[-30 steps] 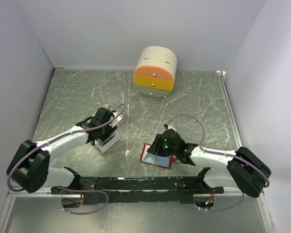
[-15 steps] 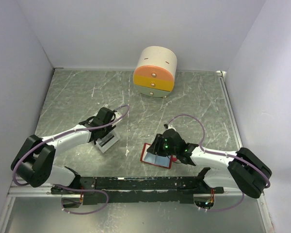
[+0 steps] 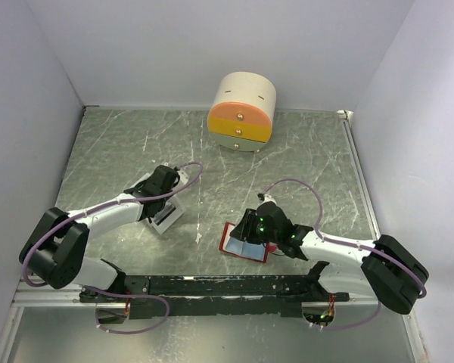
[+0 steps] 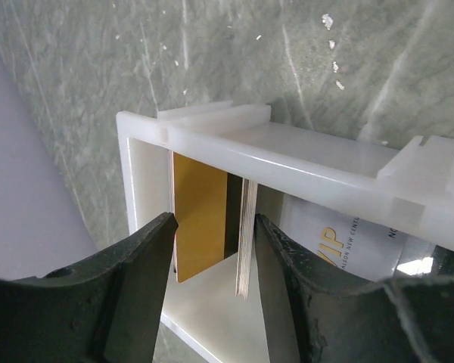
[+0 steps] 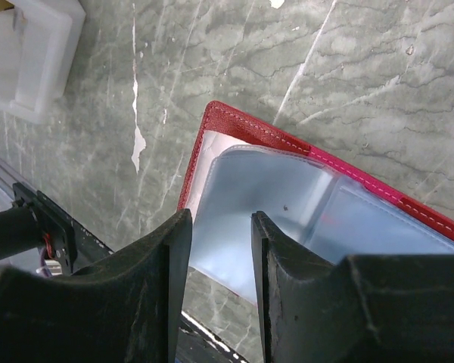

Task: Put the credit cards into the card holder
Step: Pick up the credit card from the storage box.

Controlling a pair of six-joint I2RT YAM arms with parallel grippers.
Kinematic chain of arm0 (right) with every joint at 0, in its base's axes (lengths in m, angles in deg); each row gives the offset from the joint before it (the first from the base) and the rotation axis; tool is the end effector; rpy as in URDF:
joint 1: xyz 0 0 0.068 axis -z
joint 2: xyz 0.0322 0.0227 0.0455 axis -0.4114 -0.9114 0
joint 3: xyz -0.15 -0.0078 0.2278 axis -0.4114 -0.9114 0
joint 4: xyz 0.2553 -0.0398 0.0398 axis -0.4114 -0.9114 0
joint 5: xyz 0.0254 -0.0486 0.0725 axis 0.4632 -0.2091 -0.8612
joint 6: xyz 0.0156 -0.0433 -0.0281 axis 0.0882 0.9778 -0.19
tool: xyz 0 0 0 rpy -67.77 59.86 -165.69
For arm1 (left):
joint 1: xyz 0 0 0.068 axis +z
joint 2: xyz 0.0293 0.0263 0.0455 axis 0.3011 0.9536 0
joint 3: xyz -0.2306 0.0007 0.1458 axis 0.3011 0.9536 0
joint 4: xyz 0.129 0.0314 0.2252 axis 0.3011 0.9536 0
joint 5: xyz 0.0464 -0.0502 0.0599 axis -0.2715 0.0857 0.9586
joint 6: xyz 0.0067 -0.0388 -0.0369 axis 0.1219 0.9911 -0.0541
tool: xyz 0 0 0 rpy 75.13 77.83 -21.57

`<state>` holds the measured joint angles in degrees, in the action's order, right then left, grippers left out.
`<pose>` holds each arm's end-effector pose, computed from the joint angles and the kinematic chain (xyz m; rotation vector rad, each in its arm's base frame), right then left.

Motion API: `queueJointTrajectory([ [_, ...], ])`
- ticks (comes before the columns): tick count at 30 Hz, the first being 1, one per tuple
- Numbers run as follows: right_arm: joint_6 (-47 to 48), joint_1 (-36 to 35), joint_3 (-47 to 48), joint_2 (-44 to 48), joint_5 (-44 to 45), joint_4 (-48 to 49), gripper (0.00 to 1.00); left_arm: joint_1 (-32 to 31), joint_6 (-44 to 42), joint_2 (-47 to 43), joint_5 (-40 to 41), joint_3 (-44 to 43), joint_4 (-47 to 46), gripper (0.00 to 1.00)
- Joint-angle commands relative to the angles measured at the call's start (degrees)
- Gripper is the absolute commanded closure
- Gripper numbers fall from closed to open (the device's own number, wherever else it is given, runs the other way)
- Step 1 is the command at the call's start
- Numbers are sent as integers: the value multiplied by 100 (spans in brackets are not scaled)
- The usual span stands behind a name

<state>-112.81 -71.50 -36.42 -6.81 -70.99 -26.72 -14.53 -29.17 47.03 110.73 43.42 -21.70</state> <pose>0.1399 0.1538 0.1444 0.1561 2.4591 0.9512 0.2345 -0.1247 0.1762 0.9289 2.2072 0.6224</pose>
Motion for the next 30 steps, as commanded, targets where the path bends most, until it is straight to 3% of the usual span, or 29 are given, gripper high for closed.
queueJointTrajectory([
  [1,18,22,-77,171,118,1,62,59,-214,-139,459,8,-344,43],
  [14,9,26,-108,202,114,14,63,59,-203,-90,372,44,-372,43],
  [25,22,20,-91,201,110,10,63,61,-113,-2,414,3,-224,49],
  [30,22,24,-110,202,103,35,63,52,36,-2,273,-46,-77,46],
])
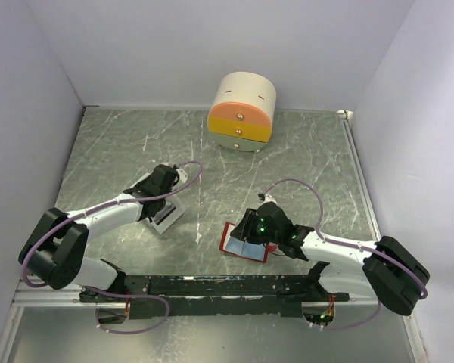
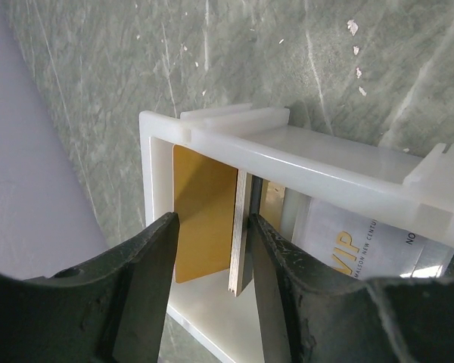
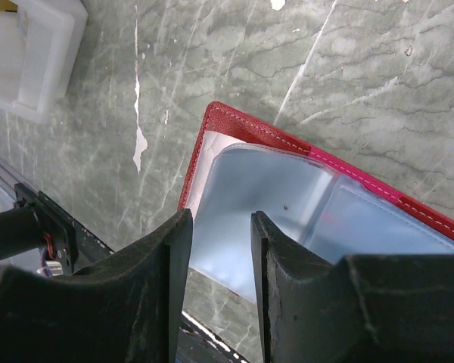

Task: Put the credit cards into the card holder
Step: Pick up the credit card from the storage box.

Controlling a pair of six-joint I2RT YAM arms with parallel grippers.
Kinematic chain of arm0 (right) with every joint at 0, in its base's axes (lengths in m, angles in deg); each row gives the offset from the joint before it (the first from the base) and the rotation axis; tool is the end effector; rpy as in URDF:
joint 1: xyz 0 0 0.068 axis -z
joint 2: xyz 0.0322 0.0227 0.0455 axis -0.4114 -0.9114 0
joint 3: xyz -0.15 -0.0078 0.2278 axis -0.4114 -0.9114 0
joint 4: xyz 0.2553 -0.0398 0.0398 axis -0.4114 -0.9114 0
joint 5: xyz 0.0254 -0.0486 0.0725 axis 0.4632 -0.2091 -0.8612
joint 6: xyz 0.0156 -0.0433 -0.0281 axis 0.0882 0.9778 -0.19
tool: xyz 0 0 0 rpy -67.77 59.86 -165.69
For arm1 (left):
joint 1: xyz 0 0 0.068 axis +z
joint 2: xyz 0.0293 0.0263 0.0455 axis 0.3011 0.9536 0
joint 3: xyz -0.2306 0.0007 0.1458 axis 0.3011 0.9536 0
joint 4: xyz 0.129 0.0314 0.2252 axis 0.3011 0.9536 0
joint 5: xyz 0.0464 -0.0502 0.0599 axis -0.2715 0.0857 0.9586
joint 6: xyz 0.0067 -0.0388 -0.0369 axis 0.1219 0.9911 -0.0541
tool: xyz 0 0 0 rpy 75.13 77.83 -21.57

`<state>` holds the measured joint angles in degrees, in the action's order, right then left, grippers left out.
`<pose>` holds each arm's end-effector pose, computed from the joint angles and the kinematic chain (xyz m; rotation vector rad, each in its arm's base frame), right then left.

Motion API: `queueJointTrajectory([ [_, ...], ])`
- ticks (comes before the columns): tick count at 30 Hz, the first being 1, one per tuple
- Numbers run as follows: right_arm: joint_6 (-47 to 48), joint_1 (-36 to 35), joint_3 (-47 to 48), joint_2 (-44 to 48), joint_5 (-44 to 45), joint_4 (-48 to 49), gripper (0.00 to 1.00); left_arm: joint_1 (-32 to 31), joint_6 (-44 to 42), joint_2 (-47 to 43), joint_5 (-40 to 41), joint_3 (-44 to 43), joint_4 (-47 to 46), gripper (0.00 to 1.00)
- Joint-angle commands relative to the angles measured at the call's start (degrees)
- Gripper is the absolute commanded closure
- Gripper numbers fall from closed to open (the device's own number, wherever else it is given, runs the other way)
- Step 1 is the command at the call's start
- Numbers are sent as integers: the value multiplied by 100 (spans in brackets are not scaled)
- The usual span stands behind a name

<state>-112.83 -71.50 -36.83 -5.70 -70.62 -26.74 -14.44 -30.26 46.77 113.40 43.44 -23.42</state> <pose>0.1386 0.1521 0.1459 0.1589 2.4450 0.9550 0.2367 -0.1239 0.1799 0.9007 2.1748 0.6763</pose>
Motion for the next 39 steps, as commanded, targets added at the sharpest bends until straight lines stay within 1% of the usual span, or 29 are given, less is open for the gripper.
queueJointTrajectory([
  [1,17,12,-70,85,57,43,63,42,151,32,29,-50,102,46],
  [8,15,21,-75,93,45,56,63,-23,162,-54,153,40,40,45],
  [12,20,17,-73,124,43,32,63,-62,154,-70,280,54,26,48],
  [22,-2,19,-119,243,32,13,63,-125,193,12,364,64,63,52],
  [30,-15,17,-167,359,29,-20,64,-138,217,46,494,83,31,48],
  [39,-29,18,-153,423,15,-63,64,-139,38,267,599,86,-123,50],
])
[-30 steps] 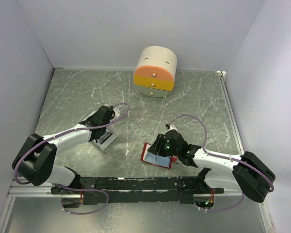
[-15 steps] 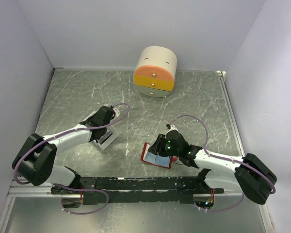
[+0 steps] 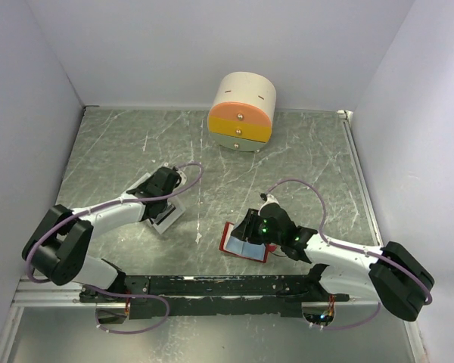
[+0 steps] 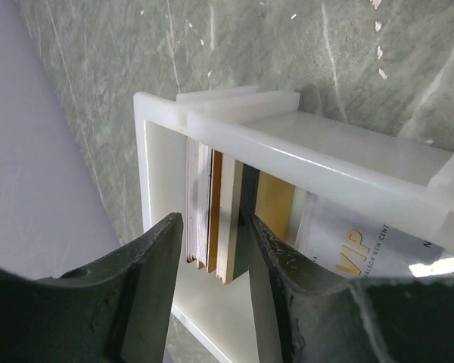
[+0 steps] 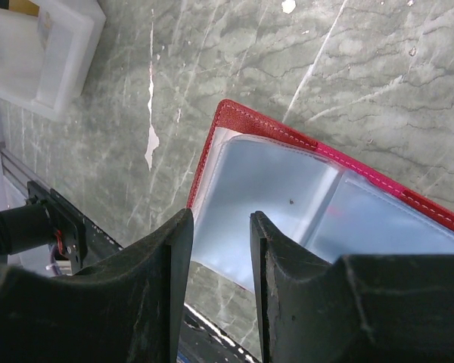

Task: Put the credit cards into the card holder
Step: Pick up the credit card from the storage box.

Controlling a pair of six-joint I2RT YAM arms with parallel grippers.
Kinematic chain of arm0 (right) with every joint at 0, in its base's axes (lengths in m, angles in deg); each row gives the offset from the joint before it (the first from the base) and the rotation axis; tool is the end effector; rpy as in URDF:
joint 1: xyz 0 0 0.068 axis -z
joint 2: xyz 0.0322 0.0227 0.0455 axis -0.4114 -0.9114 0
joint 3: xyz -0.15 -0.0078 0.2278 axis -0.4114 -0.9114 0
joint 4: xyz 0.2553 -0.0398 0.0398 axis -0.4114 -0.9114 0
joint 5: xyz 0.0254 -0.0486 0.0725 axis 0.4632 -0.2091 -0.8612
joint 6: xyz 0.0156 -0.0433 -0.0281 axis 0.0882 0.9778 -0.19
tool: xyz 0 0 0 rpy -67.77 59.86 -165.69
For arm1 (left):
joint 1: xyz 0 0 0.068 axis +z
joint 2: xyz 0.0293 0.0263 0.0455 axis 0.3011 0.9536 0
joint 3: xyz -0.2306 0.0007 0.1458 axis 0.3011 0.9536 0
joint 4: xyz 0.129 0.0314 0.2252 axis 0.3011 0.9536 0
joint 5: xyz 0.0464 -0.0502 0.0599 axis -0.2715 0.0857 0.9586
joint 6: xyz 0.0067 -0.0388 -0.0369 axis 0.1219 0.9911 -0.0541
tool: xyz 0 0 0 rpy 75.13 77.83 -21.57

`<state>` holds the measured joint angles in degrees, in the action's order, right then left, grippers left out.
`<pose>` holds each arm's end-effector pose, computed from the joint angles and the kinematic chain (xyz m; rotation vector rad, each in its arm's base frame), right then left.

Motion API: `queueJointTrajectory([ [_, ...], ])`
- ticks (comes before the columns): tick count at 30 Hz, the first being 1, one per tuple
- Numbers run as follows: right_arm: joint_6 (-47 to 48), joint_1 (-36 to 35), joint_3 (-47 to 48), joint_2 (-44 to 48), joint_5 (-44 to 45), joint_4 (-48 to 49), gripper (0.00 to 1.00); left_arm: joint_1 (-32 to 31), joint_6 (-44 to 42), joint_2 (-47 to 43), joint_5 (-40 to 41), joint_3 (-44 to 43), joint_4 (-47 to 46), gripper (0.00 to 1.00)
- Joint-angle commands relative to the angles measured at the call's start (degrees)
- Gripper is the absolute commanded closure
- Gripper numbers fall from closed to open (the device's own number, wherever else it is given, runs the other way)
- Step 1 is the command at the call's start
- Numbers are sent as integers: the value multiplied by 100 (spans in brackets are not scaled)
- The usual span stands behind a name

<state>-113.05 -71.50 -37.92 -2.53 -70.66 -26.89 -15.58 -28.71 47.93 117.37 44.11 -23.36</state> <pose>0.1345 0.1477 0.1501 0.1600 2.4140 0.9844 0.2335 -0.1258 0.1726 0.8769 2.1846 0.7476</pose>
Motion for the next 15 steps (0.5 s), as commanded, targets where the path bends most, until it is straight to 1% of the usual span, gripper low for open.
queueJointTrajectory([
  [1,4,21,-33,128,28,-64,64,-21,-144,173,201,10,-153,50],
  [6,23,17,23,193,61,-154,64,-2,-211,241,214,-2,-175,53],
  [11,18,18,28,229,72,-170,64,16,-231,224,137,-47,-126,60],
  [15,2,15,21,232,79,-175,64,14,-240,224,134,-85,-80,64],
])
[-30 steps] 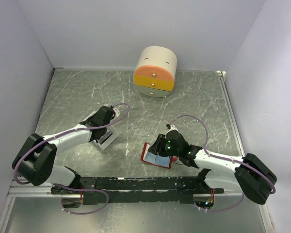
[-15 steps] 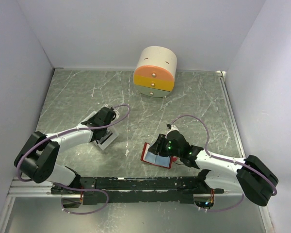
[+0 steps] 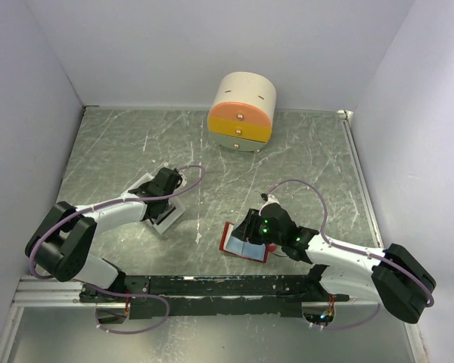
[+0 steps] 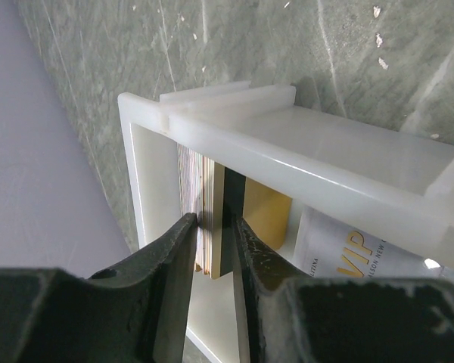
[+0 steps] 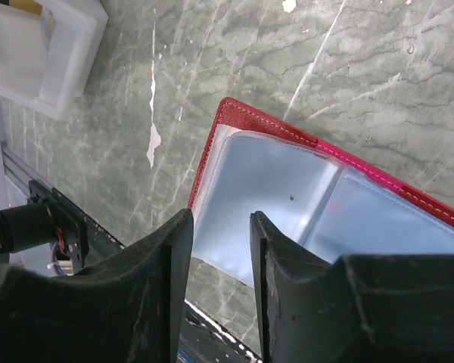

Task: Put the credit cards into the card holder
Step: Pick up the credit card from the storage box.

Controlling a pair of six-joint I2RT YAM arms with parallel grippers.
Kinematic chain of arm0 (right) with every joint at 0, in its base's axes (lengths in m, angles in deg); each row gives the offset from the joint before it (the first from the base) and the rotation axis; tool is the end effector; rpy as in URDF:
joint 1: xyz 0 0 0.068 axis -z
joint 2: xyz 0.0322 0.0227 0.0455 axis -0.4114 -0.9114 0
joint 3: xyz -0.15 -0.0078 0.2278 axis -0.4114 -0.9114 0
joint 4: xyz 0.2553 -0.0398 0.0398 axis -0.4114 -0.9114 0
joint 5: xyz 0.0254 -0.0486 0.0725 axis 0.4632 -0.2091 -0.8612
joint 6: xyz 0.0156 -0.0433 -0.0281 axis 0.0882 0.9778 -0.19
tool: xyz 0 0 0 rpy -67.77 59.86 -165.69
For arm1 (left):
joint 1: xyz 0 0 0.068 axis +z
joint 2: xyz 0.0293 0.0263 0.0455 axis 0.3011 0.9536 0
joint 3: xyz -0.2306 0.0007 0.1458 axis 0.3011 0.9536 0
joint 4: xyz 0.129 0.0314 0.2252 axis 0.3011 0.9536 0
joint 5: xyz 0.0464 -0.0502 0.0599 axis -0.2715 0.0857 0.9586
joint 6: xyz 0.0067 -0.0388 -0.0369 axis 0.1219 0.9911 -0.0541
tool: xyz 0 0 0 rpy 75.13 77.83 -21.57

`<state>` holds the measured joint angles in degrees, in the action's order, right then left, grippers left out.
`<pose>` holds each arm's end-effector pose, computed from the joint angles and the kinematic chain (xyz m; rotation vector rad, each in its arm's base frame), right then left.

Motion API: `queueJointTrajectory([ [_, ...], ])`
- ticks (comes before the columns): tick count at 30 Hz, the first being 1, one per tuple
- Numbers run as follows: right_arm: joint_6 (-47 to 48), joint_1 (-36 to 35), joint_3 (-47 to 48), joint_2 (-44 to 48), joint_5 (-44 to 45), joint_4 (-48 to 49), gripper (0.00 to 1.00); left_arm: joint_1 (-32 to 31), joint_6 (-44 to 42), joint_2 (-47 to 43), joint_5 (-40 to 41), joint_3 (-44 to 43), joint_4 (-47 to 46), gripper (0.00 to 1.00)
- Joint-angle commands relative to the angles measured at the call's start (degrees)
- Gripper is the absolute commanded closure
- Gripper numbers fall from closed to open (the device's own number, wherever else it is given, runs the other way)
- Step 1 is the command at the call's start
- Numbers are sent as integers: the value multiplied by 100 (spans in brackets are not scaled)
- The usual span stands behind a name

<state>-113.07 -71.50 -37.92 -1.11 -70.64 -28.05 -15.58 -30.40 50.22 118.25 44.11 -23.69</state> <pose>0.1330 0.1461 0.1527 0.1602 2.4096 0.9878 0.2358 -0.1268 0.1635 0.9285 2.1948 0.7932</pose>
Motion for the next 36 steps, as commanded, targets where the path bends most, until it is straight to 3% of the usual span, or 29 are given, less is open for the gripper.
queueJointTrajectory([
  [1,4,16,17,93,79,-59,64,22,-72,-7,57,-100,-30,65],
  [19,14,16,2,91,91,-82,64,104,-37,-20,-6,-505,358,77],
  [25,34,16,3,168,157,-172,64,96,264,-108,-305,-751,928,93],
  [36,14,19,38,27,85,-138,64,81,1140,-950,-1070,-1281,2079,93],
])
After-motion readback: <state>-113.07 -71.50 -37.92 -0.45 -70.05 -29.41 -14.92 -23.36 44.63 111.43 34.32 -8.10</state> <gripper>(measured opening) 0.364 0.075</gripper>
